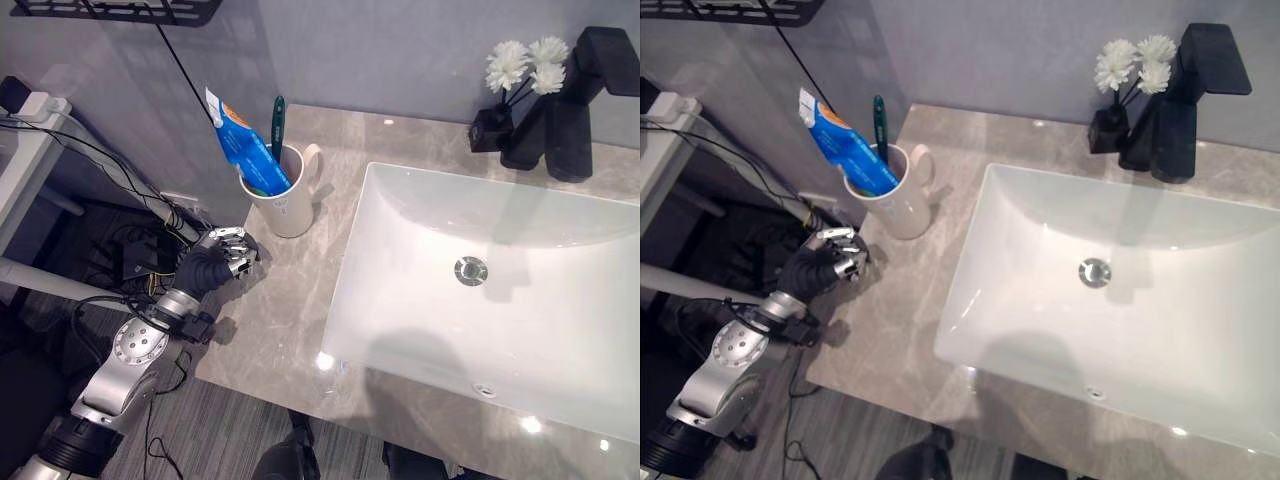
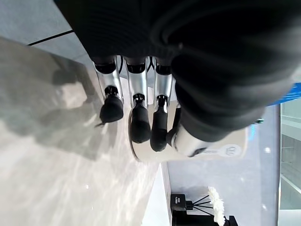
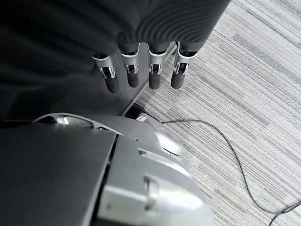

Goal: Put brush and paste in cup on sink, flatten towel.

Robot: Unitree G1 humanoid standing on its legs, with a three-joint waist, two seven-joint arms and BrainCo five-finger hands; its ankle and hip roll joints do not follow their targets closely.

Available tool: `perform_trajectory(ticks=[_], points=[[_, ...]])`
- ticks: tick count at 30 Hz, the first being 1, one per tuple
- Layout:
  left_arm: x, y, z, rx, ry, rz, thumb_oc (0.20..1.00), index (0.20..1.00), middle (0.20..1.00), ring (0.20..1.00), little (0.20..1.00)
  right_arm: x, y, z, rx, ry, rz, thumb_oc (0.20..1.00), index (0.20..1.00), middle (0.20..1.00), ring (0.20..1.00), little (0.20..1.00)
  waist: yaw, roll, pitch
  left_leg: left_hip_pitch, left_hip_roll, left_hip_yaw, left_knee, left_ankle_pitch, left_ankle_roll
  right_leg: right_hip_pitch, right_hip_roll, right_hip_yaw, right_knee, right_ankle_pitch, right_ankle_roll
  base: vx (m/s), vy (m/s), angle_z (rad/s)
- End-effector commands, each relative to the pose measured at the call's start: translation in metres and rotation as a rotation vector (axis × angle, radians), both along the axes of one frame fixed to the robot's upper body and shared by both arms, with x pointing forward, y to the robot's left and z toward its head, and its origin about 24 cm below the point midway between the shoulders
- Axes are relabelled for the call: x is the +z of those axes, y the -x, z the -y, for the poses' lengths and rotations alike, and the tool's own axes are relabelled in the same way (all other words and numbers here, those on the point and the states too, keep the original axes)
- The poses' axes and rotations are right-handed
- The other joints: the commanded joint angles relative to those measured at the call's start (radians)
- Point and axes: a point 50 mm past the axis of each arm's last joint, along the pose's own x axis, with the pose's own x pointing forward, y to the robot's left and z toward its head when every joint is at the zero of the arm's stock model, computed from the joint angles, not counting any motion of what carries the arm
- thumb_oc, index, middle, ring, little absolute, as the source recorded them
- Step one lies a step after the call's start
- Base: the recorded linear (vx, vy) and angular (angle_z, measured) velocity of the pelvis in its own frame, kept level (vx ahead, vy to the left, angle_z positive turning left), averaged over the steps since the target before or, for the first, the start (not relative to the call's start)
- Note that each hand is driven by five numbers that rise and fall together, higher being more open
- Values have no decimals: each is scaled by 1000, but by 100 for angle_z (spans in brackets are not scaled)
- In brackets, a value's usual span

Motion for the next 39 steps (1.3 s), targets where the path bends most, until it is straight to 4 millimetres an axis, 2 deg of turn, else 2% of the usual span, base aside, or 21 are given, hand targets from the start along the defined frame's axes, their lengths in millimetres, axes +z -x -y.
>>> perform_trajectory(ticks=[1,8,15,28,39], points=[[28,-9,6,-23,15,125,200,200,200,200,200,27,-64,-2,-1,5,243,1000,1000,1000,1000,1000,-18,-20,11,48,-13,17,3,4,-31,41,-23,37,64,-62,35,17,-11,-6],[30,-24,12,11,33,142,200,200,200,200,200,26,-61,-3,-15,4,238,1000,1000,1000,1000,1000,-30,-18,19,36,-5,25,3,8,-36,17,-15,44,73,-69,32,20,-20,-6],[38,-37,28,6,55,178,200,200,200,200,200,26,-64,-5,-30,3,242,1000,1000,1000,1000,1000,-41,-17,21,36,0,28,3,7,-38,10,-6,49,80,-81,27,26,-16,0],[74,-72,48,86,91,282,200,200,200,200,200,30,-73,-9,-64,-6,289,1000,1000,1000,1000,1000,-80,-16,26,31,11,47,3,7,-41,-33,13,69,101,-95,20,21,-9,-3],[89,-87,57,125,95,306,200,200,200,200,200,29,-75,-11,-55,4,286,1000,1000,1000,1000,1000,-101,-16,22,34,23,62,3,13,-48,-52,29,85,99,-92,16,21,-7,-7]])
